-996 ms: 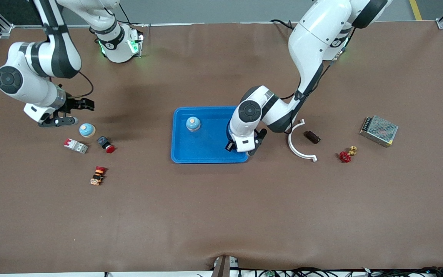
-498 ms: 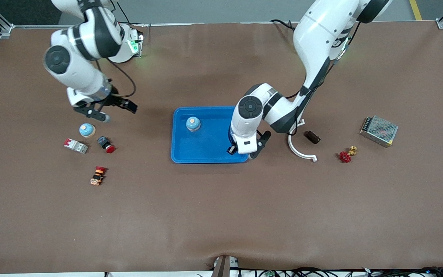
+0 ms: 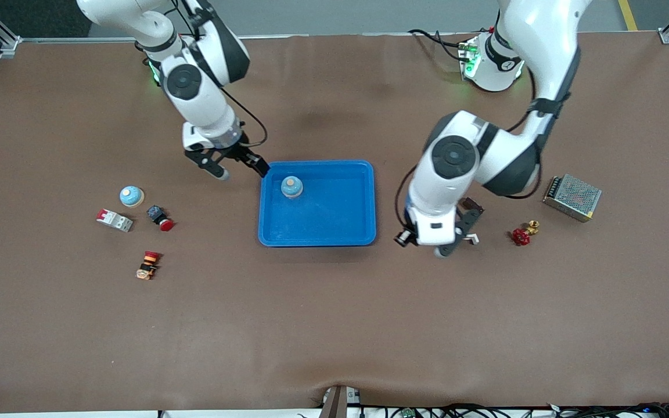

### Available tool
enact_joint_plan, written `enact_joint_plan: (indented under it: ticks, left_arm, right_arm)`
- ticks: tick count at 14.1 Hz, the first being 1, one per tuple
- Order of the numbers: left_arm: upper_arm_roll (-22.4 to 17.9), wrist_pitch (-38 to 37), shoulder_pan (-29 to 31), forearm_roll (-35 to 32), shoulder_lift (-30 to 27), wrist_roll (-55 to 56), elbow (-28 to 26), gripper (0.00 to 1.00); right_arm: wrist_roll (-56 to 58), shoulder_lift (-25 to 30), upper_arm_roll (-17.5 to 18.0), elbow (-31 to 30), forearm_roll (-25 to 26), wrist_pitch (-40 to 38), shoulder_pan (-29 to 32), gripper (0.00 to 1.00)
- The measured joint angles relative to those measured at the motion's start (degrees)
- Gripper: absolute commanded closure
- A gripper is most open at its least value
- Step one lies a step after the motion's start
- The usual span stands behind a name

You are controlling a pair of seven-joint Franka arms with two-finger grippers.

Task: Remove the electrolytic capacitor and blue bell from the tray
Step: 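Grasp the second capacitor with the left gripper while the right gripper reaches the tray, then grasp the second bell with the right gripper while the left gripper carries the capacitor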

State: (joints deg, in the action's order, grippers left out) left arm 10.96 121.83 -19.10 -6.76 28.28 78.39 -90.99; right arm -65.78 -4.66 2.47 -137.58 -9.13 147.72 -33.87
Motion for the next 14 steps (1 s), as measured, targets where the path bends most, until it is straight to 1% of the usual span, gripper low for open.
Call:
enact_joint_plan:
  ticks: [2,4,7,10,14]
  left_arm:
    - [-0.03,-1.79,3.59,0.00,-0.13,-4.41,-0.39,1.00]
    - [-0.06,-2.21,7.86,0.44,0.46,-7.44,-1.20,1.00]
    - [-0.10,-1.77,12.86,0.93,3.86,-12.04,-1.82,1.00]
    - [-0.63,1.66,13.01,0.94,7.71,-12.13,-1.83,1.00]
    - [-2.01,7.24,12.69,-0.24,10.85,-12.13,-1.58,1.00]
  right_arm:
    - [-3.54,-4.84,-0.02,0.05,0.00,5.29,-3.03,0.00]
    - [-6.30,-8.65,-0.08,0.49,0.00,8.65,-5.13,0.00]
    - [-9.67,-12.51,-0.13,3.49,0.00,9.24,-7.35,0.00]
    - [-11.20,-16.17,-0.24,7.28,0.00,9.16,-8.35,0.00]
    - [-11.25,-19.84,-0.73,10.54,0.04,9.11,-8.37,0.00]
